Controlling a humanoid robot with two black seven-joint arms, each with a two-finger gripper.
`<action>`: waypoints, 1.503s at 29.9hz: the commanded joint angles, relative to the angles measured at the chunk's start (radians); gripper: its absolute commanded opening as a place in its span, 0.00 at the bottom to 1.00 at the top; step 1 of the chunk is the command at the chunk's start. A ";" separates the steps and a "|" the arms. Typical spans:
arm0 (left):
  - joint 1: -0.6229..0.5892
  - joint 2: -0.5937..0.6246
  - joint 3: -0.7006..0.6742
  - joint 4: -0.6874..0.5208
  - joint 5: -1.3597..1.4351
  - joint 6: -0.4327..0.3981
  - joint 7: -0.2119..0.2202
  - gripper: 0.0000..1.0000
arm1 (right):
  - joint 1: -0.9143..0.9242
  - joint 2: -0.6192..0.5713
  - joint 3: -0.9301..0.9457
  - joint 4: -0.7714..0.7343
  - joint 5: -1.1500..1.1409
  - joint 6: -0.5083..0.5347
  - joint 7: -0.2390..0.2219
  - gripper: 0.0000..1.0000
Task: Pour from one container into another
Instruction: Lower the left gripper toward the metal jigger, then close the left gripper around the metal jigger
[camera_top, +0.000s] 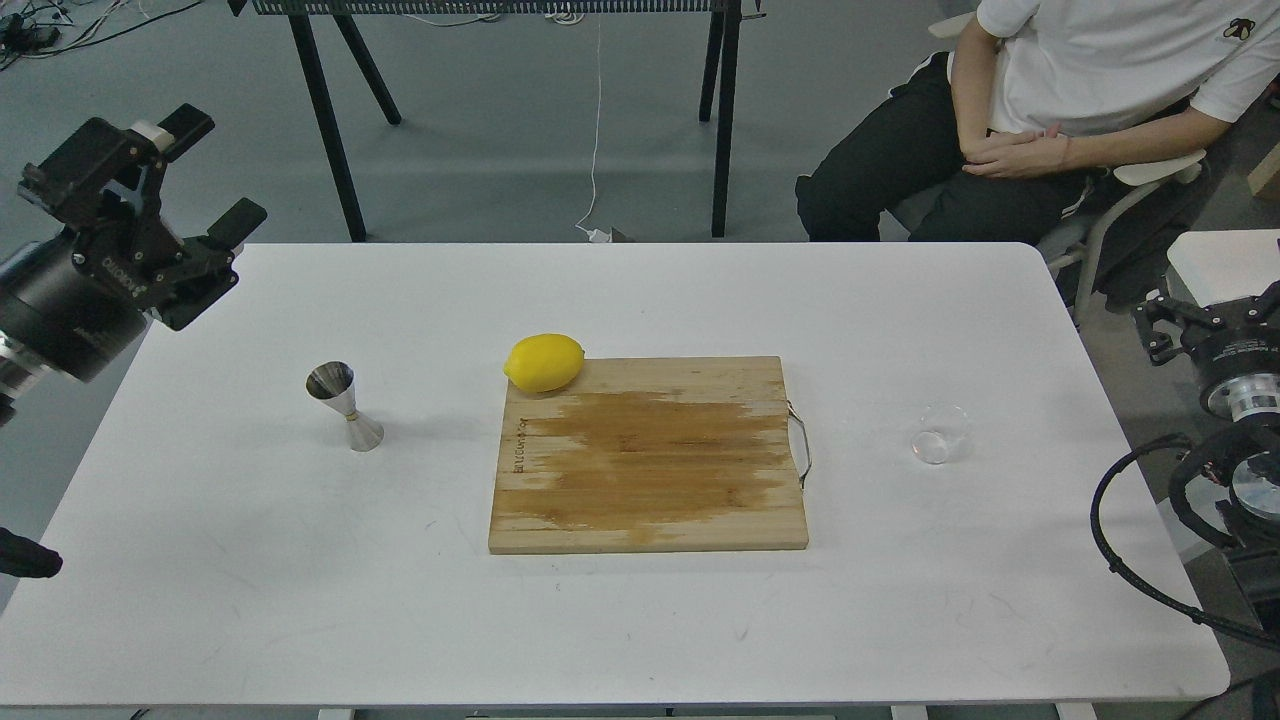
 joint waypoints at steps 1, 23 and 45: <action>0.035 -0.001 0.027 -0.001 0.271 0.079 -0.013 0.99 | 0.001 -0.006 0.000 -0.001 -0.001 0.000 0.000 1.00; -0.037 -0.399 0.299 0.719 1.359 0.573 -0.005 0.90 | 0.001 -0.003 0.004 -0.011 -0.001 0.000 0.000 1.00; -0.258 -0.685 0.320 1.138 1.353 0.571 -0.013 0.70 | -0.006 -0.003 0.004 -0.013 -0.001 0.000 0.000 1.00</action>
